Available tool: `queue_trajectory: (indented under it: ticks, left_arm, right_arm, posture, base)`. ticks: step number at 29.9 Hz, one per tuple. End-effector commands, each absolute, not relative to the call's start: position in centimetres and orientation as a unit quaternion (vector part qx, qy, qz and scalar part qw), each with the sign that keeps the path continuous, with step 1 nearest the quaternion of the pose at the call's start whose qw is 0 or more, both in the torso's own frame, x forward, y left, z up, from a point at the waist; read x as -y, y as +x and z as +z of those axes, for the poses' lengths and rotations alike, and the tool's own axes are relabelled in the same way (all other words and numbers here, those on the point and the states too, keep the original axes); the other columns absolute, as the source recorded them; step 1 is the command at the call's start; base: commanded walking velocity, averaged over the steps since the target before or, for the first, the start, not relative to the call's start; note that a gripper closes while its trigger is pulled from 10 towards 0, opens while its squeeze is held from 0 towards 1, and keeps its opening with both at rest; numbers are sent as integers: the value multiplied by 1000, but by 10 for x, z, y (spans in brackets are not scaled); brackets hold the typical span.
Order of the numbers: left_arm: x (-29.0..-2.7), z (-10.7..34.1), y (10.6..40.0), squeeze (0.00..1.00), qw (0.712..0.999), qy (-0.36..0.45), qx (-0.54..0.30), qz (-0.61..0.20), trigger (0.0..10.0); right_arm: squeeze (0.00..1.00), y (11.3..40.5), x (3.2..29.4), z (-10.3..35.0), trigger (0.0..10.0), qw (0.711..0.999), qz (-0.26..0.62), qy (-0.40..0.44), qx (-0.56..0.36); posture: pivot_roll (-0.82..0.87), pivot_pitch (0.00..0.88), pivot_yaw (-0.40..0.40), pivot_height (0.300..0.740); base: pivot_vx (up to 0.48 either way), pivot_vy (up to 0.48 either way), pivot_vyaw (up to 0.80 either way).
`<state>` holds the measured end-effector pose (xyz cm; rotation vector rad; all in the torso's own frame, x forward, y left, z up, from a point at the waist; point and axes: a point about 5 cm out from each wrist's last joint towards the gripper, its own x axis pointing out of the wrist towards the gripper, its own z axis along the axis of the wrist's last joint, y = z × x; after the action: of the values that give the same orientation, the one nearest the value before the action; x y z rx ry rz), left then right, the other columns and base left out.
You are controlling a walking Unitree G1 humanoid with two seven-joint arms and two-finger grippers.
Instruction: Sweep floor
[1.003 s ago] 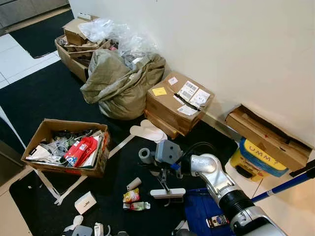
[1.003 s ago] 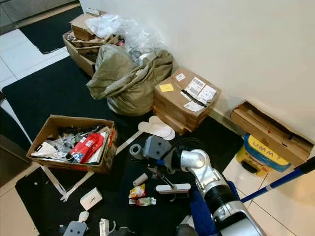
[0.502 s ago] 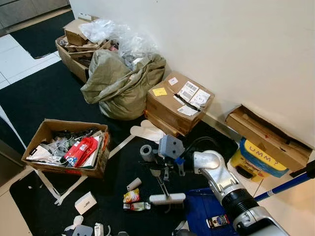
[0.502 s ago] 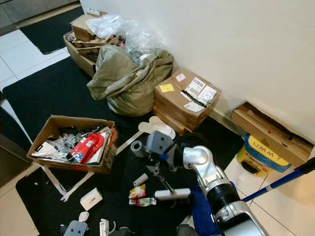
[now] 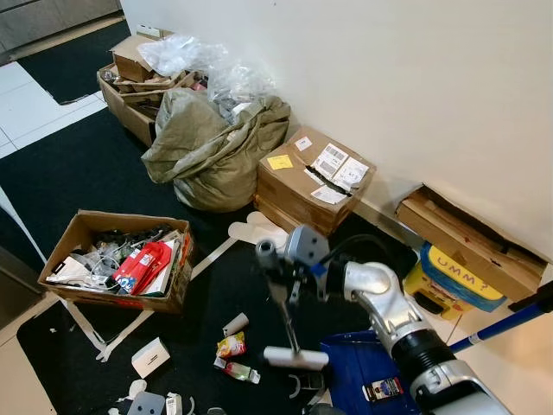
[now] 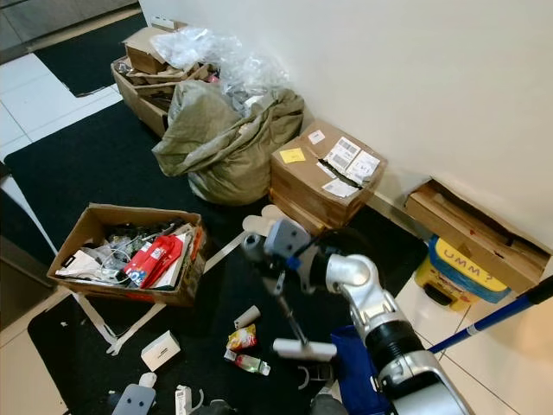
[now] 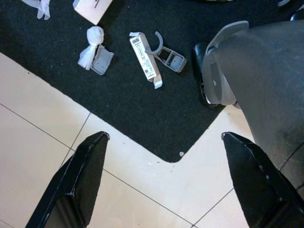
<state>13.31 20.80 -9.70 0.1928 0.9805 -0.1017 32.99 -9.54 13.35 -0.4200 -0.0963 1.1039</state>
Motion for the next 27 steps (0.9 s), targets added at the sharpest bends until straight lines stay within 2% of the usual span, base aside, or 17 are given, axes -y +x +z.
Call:
queue_trajectory:
  ticks: [1, 3, 6, 8, 12, 13, 14, 15, 17, 18, 19, 21, 27]
  left_arm:
    - [-196, -103, 124, 0, 866, 88, -487, -66, 10000]
    - [-188, -103, 128, 0, 867, 88, -485, -70, 10000]
    - [-186, -103, 130, 0, 867, 88, -485, -71, 10000]
    - [-188, -102, 131, 0, 867, 88, -486, -71, 10000]
    - [-193, -101, 131, 0, 865, 90, -489, -67, 10000]
    - [-199, -101, 130, 0, 863, 91, -493, -64, 10000]
    - [-199, -101, 130, 0, 863, 91, -493, -64, 10000]
    - [-203, -101, 128, 0, 861, 96, -496, -62, 10000]
    - [-203, -101, 128, 0, 861, 96, -496, -62, 10000]
    - [-207, -101, 127, 0, 859, 98, -499, -58, 10000]
    - [-207, -101, 127, 0, 859, 98, -499, -58, 10000]
    - [-209, -101, 127, 0, 858, 101, -501, -52, 10000]
    - [-208, -100, 130, 0, 858, 104, -502, -46, 10000]
  right_arm:
    - [0, 333, 93, 143, 10000, 834, 508, -203, 74]
    - [0, 341, 96, 152, 10000, 863, 463, -186, 85]
    - [0, 343, 97, 155, 10000, 873, 447, -176, 86]
    - [0, 347, 100, 157, 10000, 898, 408, -150, 69]
    - [0, 350, 102, 156, 10000, 921, 367, -124, 46]
    - [0, 353, 103, 155, 10000, 939, 335, -78, 29]
    - [0, 353, 103, 155, 10000, 939, 335, -78, 29]
    - [0, 355, 104, 154, 10000, 951, 308, -28, 11]
    - [0, 355, 104, 154, 10000, 951, 308, -28, 11]
    - [0, 357, 104, 152, 10000, 959, 282, 29, -3]
    - [0, 357, 104, 152, 10000, 959, 282, 29, -3]
    - [0, 356, 103, 143, 10000, 965, 227, 129, -35]
    - [0, 351, 98, 133, 10000, 966, 180, 175, -55]
  posture:
    - [-77, 149, 4, 740]
    - [-80, 124, -1, 740]
    - [-80, 124, -1, 740]
    - [-84, 111, -7, 740]
    - [-91, 90, -8, 740]
    - [-97, 83, -6, 740]
    - [-97, 83, -6, 740]
    - [-100, 80, -6, 740]
    - [-100, 80, -6, 740]
    - [-101, 76, -5, 740]
    - [-101, 76, -5, 740]
    - [-104, 66, 1, 740]
    - [-108, 59, 3, 740]
  base:
    - [0, 0, 0]
    - [0, 0, 0]
    - [0, 0, 0]
    - [0, 0, 0]
    - [0, 0, 0]
    - [0, 0, 0]
    - [0, 0, 0]
    - [0, 0, 0]
    - [0, 0, 0]
    - [0, 0, 0]
    - [0, 0, 0]
    - [0, 0, 0]
    - [0, 0, 0]
